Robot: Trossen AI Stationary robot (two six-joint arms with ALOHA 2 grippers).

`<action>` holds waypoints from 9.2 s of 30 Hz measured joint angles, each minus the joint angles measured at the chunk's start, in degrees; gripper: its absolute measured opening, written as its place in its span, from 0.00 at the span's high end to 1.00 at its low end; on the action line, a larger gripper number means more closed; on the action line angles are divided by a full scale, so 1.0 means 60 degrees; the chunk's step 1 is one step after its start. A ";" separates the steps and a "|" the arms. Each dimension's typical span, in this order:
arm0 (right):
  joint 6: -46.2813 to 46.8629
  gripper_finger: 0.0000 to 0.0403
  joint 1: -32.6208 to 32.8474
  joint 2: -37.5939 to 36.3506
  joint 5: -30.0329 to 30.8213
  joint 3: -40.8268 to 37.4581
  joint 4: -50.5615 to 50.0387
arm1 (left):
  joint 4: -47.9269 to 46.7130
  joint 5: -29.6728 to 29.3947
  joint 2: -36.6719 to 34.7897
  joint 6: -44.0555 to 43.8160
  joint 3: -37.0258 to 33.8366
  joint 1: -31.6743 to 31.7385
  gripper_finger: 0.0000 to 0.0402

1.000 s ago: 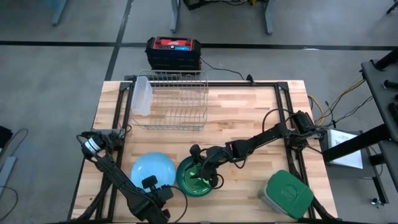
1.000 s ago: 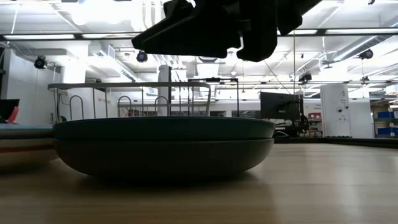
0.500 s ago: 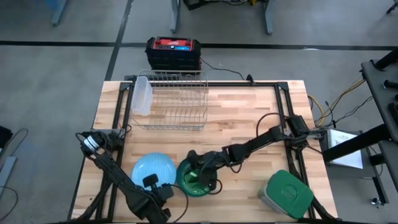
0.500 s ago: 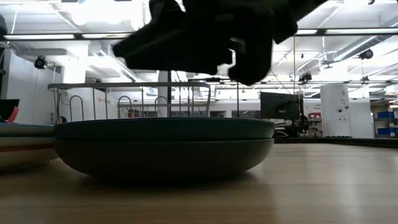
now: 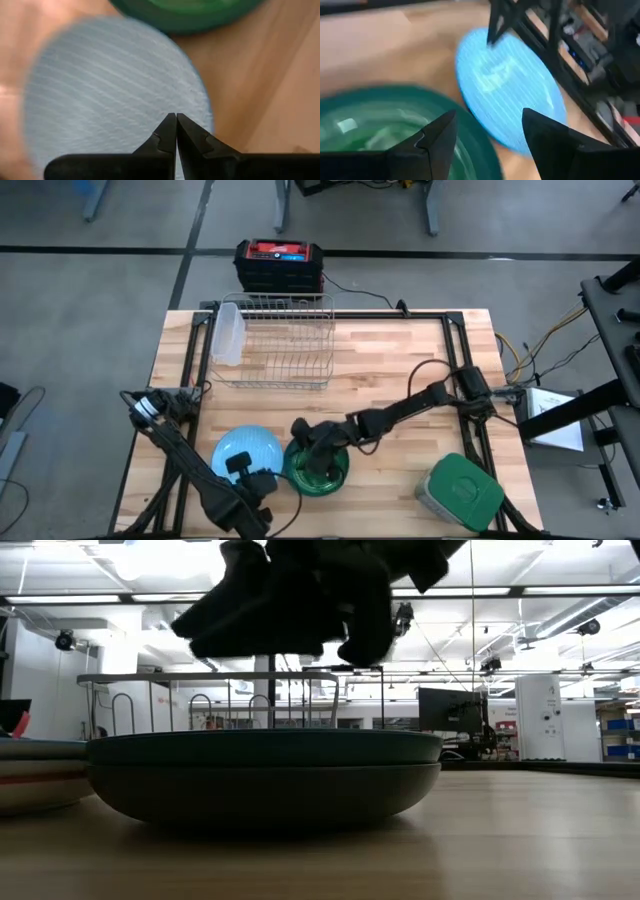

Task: Sort dishes
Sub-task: Put the light blue patterned plate into the dish rack

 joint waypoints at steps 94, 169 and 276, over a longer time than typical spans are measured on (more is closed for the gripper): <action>0.2208 0.45 -0.2498 -0.1236 -0.3630 -0.0929 -0.2791 | 0.1854 0.0024 0.1241 -0.2680 -0.0437 -0.0525 0.60; 0.2458 0.44 -0.2421 -0.1225 -0.3623 -0.1089 -0.2692 | 0.0185 0.0193 0.1228 -0.2907 0.1909 -0.0503 0.60; 0.2441 0.41 -0.2425 -0.1225 -0.3623 -0.1279 -0.2824 | -0.2794 0.1633 0.4450 -0.2935 0.4694 -0.0915 1.00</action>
